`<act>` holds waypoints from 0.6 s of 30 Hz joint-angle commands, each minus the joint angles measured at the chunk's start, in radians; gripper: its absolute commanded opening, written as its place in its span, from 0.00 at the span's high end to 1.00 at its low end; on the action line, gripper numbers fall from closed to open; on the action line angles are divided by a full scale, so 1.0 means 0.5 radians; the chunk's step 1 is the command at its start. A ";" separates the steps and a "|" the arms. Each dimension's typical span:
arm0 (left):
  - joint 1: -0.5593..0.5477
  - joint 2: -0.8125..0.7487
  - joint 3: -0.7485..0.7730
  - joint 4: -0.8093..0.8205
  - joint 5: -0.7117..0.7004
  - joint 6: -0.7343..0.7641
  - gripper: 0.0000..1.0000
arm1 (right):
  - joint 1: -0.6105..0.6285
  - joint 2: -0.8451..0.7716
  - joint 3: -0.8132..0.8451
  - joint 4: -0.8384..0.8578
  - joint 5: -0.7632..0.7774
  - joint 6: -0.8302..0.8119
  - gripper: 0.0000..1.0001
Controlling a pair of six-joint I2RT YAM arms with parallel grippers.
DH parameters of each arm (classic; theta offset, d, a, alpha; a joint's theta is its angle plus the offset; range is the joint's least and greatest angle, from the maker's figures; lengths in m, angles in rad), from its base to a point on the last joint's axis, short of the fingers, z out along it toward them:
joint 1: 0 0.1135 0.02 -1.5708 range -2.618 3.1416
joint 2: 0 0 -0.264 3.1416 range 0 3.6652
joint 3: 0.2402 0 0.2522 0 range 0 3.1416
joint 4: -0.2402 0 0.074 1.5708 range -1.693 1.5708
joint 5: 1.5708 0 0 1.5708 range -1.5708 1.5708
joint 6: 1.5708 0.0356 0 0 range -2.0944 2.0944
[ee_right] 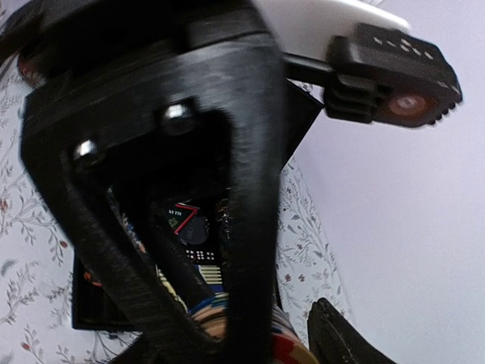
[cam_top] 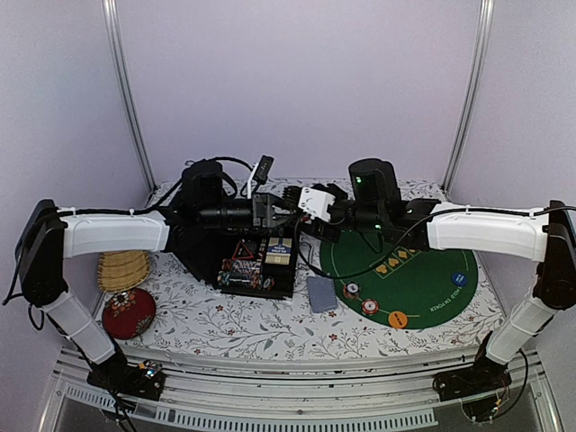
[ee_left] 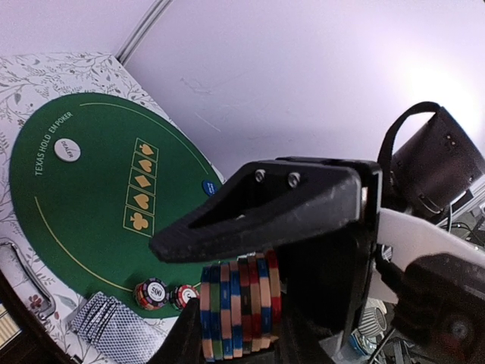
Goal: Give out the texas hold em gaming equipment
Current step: Pass from the left arm to the right
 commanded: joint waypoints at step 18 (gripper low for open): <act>0.003 0.049 -0.021 0.049 -0.007 0.000 0.42 | 0.014 -0.040 0.071 -0.209 0.000 0.101 0.98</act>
